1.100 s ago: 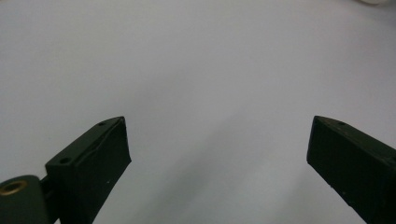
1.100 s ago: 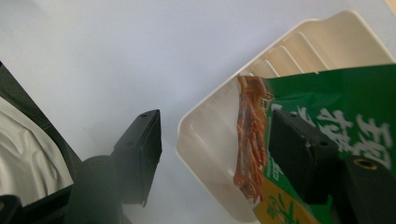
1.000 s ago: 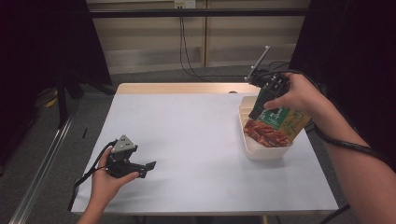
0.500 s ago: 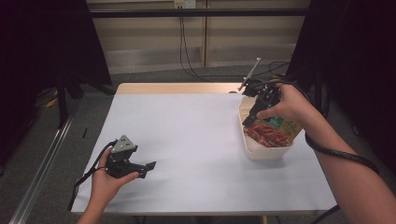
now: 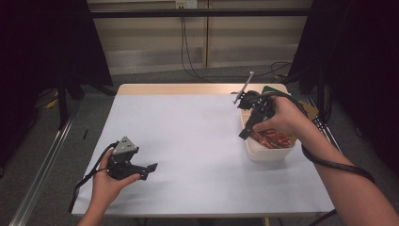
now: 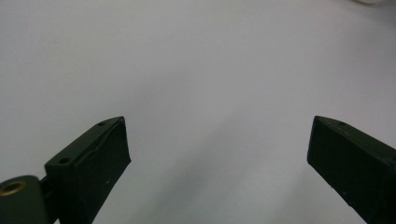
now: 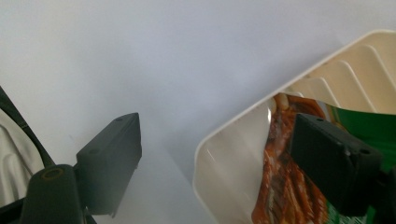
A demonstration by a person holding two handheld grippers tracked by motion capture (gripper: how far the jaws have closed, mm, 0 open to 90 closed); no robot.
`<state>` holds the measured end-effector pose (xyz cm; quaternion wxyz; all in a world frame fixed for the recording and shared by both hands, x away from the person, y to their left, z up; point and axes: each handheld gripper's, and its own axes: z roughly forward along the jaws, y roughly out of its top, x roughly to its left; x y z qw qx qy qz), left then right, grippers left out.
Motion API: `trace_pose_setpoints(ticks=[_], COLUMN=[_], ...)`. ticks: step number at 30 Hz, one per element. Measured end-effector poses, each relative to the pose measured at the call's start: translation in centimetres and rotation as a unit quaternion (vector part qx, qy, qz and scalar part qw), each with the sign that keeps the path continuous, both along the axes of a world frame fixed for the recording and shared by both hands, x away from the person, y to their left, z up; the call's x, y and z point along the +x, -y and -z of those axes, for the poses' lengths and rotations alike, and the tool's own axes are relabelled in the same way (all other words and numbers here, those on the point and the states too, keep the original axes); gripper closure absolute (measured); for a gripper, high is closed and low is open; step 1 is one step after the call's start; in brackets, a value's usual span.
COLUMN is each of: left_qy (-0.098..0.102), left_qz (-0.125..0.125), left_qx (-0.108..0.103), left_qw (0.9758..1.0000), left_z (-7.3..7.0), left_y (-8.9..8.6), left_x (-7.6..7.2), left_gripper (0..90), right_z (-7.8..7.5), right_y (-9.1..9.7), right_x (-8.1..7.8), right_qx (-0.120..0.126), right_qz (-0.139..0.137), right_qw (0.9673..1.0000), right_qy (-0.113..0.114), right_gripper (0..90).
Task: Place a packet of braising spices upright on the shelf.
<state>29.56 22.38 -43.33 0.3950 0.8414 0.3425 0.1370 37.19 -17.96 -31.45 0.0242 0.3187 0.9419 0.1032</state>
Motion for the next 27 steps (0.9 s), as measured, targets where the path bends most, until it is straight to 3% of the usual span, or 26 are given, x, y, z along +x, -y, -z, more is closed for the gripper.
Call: trace_pose_setpoints(ticks=[16,27], left_qy=[-0.007,-0.008], left_qz=[-0.001,0.003], left_qx=[0.002,0.001], left_qw=[1.0000,1.0000], left_z=[0.2,0.3], left_y=[0.3,0.3], left_x=[0.0,0.0], left_gripper=[5.2,5.2], right_z=[3.2,4.9], right_y=[-1.7,-2.0], right_x=[-0.9,-1.2], right_qx=[-0.007,0.001], right_qz=[-0.031,-0.034], right_qw=[0.9995,0.9994], right_qy=[-0.005,-0.005], right_gripper=[14.0,13.5])
